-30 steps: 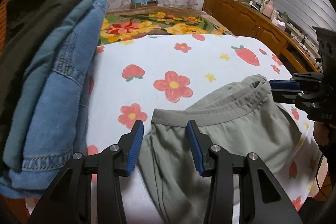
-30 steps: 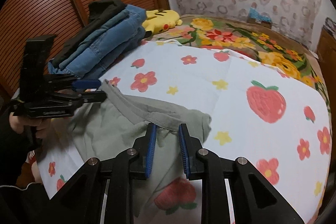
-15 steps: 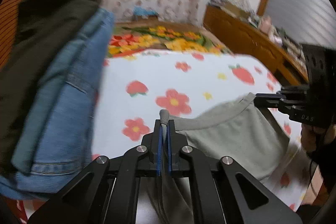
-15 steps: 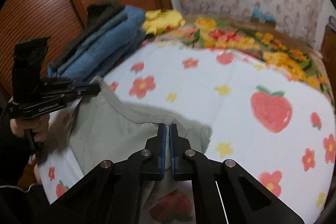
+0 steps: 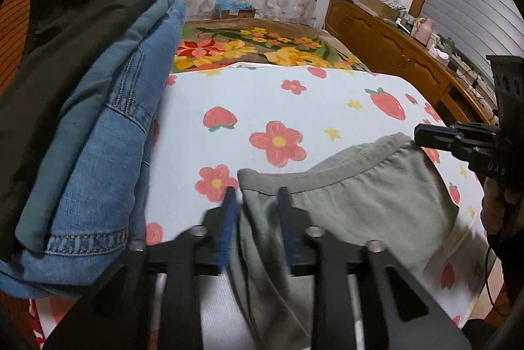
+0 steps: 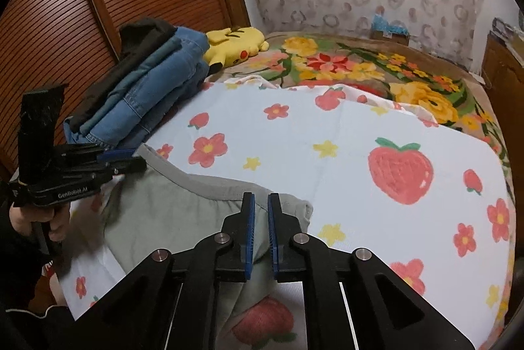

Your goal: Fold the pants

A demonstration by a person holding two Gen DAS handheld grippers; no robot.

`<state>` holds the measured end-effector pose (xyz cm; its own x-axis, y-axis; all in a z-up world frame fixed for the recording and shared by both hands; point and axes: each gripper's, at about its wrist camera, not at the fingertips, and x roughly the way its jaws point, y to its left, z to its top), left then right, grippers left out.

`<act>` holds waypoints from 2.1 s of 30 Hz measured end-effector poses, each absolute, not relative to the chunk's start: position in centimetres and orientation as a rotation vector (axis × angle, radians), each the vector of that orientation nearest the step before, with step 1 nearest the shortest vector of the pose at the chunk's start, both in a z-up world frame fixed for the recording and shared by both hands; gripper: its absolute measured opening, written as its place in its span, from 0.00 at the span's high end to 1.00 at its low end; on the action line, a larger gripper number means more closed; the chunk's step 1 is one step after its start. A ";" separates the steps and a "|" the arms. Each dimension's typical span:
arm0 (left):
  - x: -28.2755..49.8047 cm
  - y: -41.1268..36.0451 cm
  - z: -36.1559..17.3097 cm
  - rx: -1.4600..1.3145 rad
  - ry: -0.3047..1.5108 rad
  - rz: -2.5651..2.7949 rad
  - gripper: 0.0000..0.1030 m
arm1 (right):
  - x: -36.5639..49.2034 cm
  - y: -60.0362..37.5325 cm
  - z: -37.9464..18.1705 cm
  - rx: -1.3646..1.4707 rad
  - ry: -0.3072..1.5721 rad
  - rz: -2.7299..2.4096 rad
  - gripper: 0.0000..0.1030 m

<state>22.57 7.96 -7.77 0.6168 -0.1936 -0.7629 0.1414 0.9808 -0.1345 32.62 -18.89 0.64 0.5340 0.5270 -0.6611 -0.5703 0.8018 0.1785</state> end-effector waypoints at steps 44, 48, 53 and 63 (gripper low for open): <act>21.6 6.6 -10.9 -0.004 0.945 -0.126 0.20 | 33.1 -17.6 -3.1 -0.045 0.867 0.600 0.49; 21.6 7.0 -10.8 -0.021 0.949 -0.134 0.20 | 33.0 -17.5 -3.1 -0.035 0.874 0.628 0.65; 21.4 7.9 -10.4 -0.102 0.937 -0.171 0.35 | 32.7 -17.4 -3.2 -0.032 0.867 0.656 0.74; 21.4 9.5 -10.3 -0.213 0.935 -0.202 0.78 | 32.7 -17.5 -3.2 -0.018 0.870 0.656 0.75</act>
<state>21.37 9.48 -10.35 0.5782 -0.2627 -0.7725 0.0791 0.9603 -0.2674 32.66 -17.49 -3.25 0.4625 0.5267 -0.7132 -0.5411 0.8050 0.2435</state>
